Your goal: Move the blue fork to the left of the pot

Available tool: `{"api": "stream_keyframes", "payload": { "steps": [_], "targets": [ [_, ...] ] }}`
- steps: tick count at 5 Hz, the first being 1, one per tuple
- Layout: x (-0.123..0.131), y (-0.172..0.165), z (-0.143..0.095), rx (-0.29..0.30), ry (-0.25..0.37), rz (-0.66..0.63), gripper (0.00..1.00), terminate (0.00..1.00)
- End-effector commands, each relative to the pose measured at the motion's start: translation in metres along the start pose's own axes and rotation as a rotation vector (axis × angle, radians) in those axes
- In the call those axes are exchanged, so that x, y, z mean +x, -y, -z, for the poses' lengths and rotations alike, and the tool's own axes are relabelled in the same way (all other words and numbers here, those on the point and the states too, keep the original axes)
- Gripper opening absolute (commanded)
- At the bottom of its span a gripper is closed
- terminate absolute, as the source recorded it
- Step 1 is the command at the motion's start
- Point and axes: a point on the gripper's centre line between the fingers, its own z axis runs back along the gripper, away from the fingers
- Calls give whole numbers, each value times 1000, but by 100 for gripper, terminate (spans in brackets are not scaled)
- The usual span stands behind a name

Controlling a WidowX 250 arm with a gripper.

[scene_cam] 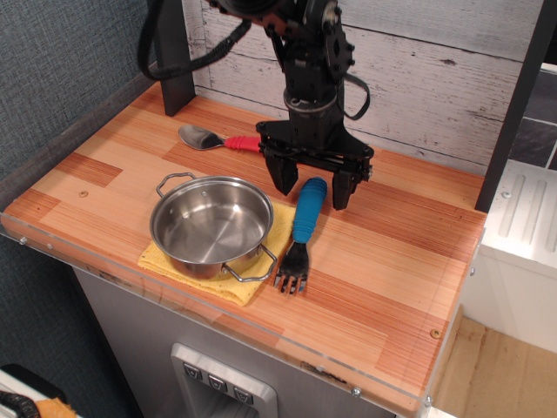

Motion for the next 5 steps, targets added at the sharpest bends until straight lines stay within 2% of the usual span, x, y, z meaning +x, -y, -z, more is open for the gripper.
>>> {"api": "stream_keyframes", "payload": {
  "steps": [1,2,3,4,5],
  "targets": [
    [4,1,7,24,8,-8,100,0],
    [4,4,7,1,11,-18,100,0],
    [4,4,4,-10,24,-61,0,0],
    [9,8,0,-15,-1,-109,0,0],
    [9,12,-8,-20,10,-153,0,0]
  ]
}}
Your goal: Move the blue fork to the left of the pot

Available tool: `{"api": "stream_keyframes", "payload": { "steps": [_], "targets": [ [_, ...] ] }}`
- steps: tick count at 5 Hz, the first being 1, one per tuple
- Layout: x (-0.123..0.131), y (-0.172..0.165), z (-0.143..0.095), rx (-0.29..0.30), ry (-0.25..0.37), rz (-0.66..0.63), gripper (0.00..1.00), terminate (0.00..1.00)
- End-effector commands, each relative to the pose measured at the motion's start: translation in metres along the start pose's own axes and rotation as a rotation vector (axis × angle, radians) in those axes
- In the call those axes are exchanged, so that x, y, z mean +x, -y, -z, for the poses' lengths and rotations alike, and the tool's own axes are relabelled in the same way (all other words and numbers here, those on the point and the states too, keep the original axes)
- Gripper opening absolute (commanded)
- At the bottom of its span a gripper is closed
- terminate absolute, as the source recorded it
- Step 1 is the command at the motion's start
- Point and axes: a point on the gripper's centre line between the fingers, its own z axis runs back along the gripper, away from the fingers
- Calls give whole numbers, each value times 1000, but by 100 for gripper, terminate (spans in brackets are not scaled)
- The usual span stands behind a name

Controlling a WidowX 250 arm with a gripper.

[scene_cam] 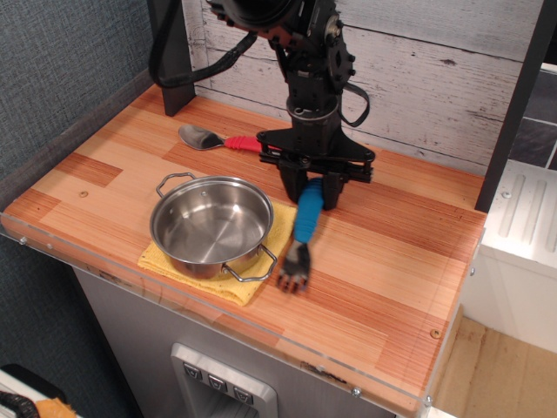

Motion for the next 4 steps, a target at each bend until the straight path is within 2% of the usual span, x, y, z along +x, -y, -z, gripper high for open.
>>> {"api": "stream_keyframes", "payload": {
  "steps": [1,3,4],
  "targets": [
    [13,13,-30,-38,53,-131,0,0],
    [16,14,-63,-45,99,-161,0,0],
    [14,0,-88,-44,89,-153,0,0]
  ]
}}
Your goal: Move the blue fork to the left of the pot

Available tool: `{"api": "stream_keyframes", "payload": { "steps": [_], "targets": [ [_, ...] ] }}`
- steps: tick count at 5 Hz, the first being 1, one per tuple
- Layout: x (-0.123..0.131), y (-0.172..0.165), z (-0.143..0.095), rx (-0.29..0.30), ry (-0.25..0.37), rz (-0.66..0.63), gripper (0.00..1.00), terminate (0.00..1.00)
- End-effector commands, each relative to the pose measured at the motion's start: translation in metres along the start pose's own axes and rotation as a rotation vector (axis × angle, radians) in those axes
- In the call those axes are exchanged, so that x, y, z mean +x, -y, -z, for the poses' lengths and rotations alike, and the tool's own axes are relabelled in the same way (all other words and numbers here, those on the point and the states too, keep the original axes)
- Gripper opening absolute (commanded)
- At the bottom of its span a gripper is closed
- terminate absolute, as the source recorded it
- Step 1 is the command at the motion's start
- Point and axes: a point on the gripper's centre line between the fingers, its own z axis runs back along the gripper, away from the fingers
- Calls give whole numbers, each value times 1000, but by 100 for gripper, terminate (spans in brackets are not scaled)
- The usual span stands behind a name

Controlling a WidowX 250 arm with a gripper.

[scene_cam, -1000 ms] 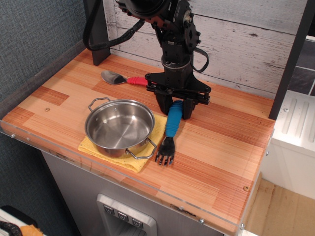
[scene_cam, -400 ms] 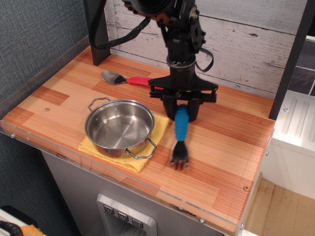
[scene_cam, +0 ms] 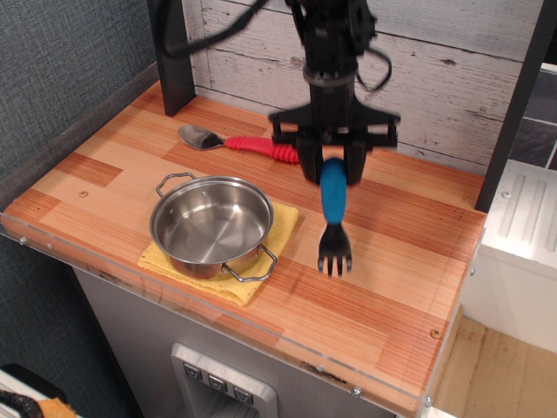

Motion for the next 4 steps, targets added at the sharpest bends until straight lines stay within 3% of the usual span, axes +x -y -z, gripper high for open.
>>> {"api": "stream_keyframes", "payload": {
  "steps": [1,3,4],
  "targets": [
    [5,-33,-59,39,39,75,0,0],
    [4,-78,-76,117,-2,187,0,0],
    [10,-107,-71,149,-28,195,0,0]
  ]
}}
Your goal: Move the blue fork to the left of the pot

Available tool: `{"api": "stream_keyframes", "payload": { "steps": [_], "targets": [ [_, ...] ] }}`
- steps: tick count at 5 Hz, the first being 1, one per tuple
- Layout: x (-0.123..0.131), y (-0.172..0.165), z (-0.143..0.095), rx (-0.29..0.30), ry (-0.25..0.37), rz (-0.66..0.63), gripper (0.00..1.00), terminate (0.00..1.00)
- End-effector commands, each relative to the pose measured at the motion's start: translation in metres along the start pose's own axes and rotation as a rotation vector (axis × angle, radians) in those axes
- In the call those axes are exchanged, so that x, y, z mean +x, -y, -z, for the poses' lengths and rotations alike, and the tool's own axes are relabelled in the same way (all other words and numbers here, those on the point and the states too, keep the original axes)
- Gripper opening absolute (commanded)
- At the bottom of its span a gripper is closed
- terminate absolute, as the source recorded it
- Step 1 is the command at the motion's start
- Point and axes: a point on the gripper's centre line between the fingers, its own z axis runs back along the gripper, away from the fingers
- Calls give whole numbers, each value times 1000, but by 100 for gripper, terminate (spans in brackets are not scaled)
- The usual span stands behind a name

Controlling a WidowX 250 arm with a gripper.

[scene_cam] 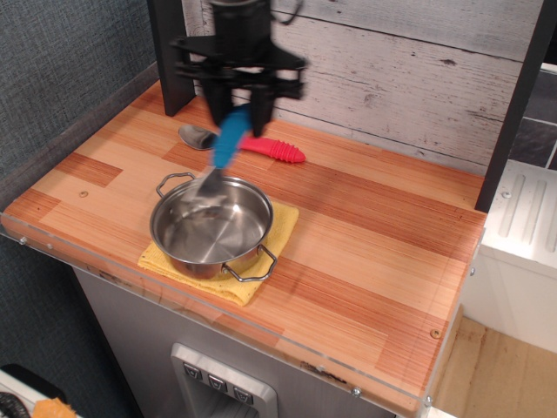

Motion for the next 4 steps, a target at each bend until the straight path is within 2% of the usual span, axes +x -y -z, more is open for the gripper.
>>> {"api": "stream_keyframes", "payload": {
  "steps": [1,2,3,4],
  "targets": [
    [8,-58,-6,27,56,71,0,0],
    [11,-81,1,17,97,79,0,0],
    [13,-91,12,-6,166,127,0,0],
    [13,-99,28,-29,150,156,0,0]
  ]
}}
